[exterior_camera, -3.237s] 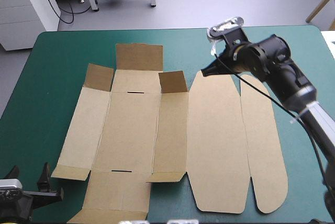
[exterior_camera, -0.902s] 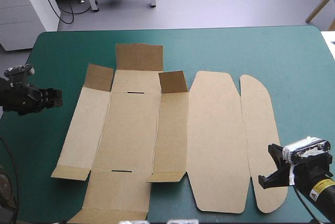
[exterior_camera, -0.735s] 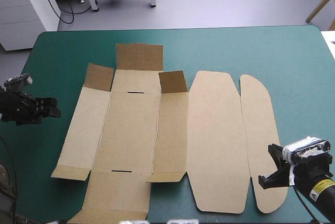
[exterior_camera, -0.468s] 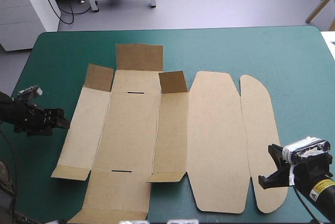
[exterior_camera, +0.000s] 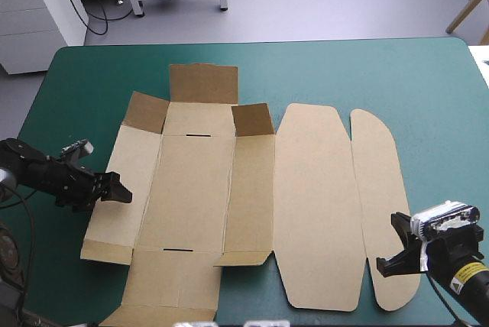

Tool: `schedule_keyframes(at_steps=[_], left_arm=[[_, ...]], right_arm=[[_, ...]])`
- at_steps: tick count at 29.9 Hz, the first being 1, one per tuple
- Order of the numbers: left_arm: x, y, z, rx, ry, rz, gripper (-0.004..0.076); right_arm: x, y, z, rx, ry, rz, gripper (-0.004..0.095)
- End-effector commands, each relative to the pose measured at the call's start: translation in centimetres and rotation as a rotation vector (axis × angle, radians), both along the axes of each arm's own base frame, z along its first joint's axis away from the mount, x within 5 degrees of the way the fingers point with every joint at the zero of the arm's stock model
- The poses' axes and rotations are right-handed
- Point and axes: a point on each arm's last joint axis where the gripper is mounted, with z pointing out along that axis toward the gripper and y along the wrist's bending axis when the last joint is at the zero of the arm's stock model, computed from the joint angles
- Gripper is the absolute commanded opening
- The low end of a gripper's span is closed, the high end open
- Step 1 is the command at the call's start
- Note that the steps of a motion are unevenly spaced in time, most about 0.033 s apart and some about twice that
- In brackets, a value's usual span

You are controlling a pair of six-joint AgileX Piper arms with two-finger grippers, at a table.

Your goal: Fold the box

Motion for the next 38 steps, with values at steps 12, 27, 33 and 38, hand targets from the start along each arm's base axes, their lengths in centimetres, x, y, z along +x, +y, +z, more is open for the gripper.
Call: schedule_keyframes(at_steps=[12,27,33,38], left_arm=[[-0.1,-4.8,1.8,-0.099,0.034,-0.130,0.0493],[0.2,-6.5,2.3,-0.172,0.018,-0.131,0.0493],[0.0,-8.8,2.3,-0.175,0.028,-0.211,0.0493],[0.0,-9.0,2.3,-0.177,0.028,-0.216,0.0475]], right_arm=[[0.4,0.1,0.6,0.010,-0.074,0.003,0.0000],[0.5,0.2,0.6,0.017,-0.091,0.005,0.0000],[0.5,0.2,0.6,0.018,-0.092,0.005,0.0000],[0.5,0.2,0.6,0.018,-0.092,0.005,0.0000]])
